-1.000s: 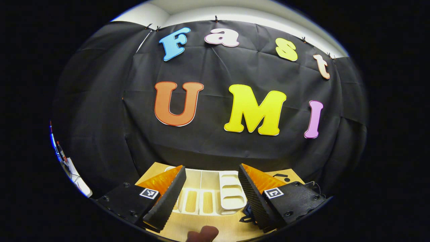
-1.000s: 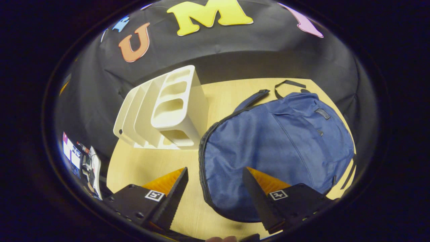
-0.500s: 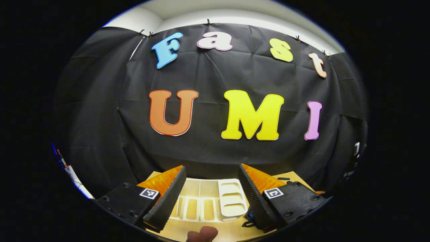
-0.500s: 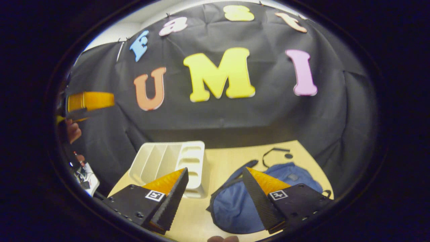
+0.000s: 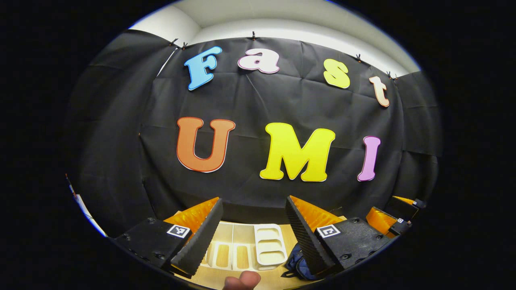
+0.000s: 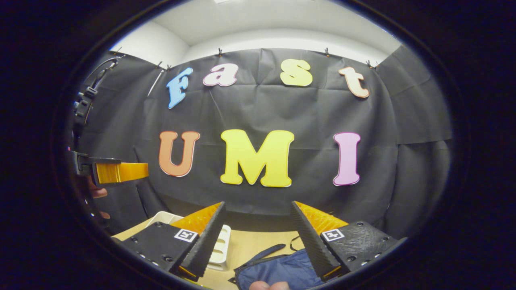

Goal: Open the schoolbag, grab two books from the bookshelf and put them into the schoolbag.

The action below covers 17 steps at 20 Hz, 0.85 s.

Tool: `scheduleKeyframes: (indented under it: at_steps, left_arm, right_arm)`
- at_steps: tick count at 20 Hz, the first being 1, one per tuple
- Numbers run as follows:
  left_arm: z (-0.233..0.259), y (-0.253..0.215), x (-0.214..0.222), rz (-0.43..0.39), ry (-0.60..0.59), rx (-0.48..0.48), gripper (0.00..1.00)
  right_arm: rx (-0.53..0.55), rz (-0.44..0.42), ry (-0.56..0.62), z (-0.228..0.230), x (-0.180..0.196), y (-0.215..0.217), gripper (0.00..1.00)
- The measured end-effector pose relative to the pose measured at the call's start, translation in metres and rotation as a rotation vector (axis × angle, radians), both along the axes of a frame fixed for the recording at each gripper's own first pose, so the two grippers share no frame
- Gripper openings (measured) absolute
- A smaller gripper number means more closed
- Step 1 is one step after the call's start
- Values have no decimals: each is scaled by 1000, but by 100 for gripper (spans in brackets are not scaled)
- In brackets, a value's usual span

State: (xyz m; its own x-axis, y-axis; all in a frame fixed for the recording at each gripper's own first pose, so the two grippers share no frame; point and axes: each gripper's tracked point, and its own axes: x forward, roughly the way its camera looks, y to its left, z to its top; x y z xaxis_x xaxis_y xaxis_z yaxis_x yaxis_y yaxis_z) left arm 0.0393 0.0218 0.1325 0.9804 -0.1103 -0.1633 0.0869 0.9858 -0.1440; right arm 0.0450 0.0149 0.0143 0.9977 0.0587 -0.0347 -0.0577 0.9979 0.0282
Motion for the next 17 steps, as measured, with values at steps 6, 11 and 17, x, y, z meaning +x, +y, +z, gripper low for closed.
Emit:
scheduleKeyframes:
  at_steps: [6, 11, 17]
  left_arm:
    - [-2, 17, -18, 14, -10, 48, 98]
    - [-11, 9, -36, -14, -25, 99, 98]
    - [-13, 5, -50, -2, -22, 60, 98]
  right_arm:
    - [-7, -8, -6, 2, -5, 13, 94]
    - [14, -10, -7, 3, -10, 20, 94]
    - [1, -15, -8, 3, -20, 19, 94]
